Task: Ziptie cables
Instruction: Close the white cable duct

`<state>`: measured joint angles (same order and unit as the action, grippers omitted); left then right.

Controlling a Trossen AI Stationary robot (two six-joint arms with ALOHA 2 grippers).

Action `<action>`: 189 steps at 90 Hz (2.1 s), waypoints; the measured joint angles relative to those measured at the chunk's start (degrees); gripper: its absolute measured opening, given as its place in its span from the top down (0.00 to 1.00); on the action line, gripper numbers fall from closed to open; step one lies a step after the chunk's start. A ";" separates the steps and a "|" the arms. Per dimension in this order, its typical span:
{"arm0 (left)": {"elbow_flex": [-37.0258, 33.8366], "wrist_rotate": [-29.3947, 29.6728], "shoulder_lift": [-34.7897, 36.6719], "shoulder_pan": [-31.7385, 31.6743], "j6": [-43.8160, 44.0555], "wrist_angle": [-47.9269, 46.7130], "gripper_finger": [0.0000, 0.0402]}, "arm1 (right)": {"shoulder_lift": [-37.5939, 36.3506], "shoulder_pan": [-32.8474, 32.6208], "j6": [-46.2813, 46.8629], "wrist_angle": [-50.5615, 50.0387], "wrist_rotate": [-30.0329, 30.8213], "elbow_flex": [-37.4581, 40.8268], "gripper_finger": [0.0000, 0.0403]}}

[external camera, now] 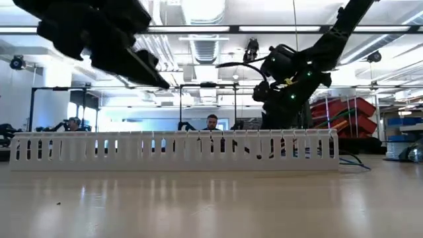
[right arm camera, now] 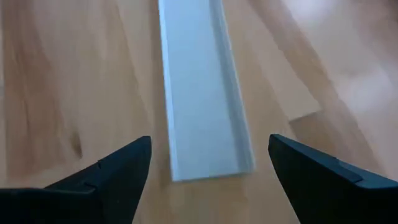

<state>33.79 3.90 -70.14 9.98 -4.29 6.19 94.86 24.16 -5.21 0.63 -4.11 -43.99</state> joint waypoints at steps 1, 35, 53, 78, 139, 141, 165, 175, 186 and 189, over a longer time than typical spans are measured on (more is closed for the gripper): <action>-0.13 0.03 0.22 -0.12 -0.28 0.06 0.49 | 0.12 -0.04 0.05 -0.30 0.31 -0.10 0.22; -4.26 0.12 4.24 -4.77 -4.43 5.05 0.54 | 5.70 -3.07 0.37 2.66 2.64 -1.46 0.26; -5.82 0.20 4.46 -5.01 -4.21 5.34 0.55 | 5.97 -5.83 2.50 2.10 0.08 -2.02 0.31; -6.96 0.08 4.60 -4.95 -1.69 5.26 0.57 | 6.11 -13.83 8.93 1.87 9.28 -1.49 0.41; -6.96 -0.09 4.60 -4.94 -3.19 4.86 0.64 | 4.05 -21.57 10.65 0.98 12.71 -1.07 0.43; -6.96 -0.09 4.60 -4.94 -3.08 4.86 0.64 | 4.11 -21.37 10.30 1.43 12.66 -1.07 0.42; -6.96 -0.09 4.60 -4.94 -3.03 5.99 0.62 | 4.79 -19.68 7.53 9.72 10.62 -0.73 0.24; -6.94 -0.09 4.60 -4.94 -3.23 6.48 0.60 | 6.54 -18.62 7.51 16.09 9.88 -0.61 0.22; -6.98 -0.09 4.60 -4.94 -3.15 6.87 0.57 | 10.09 -16.99 7.42 20.32 8.15 -0.62 0.24; -7.19 -0.09 4.60 -4.94 -2.92 6.91 0.57 | 11.32 -16.68 7.96 21.54 6.96 -0.65 0.25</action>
<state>26.60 3.81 -65.54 5.04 -7.22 13.10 106.18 7.48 2.76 22.17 2.85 -44.64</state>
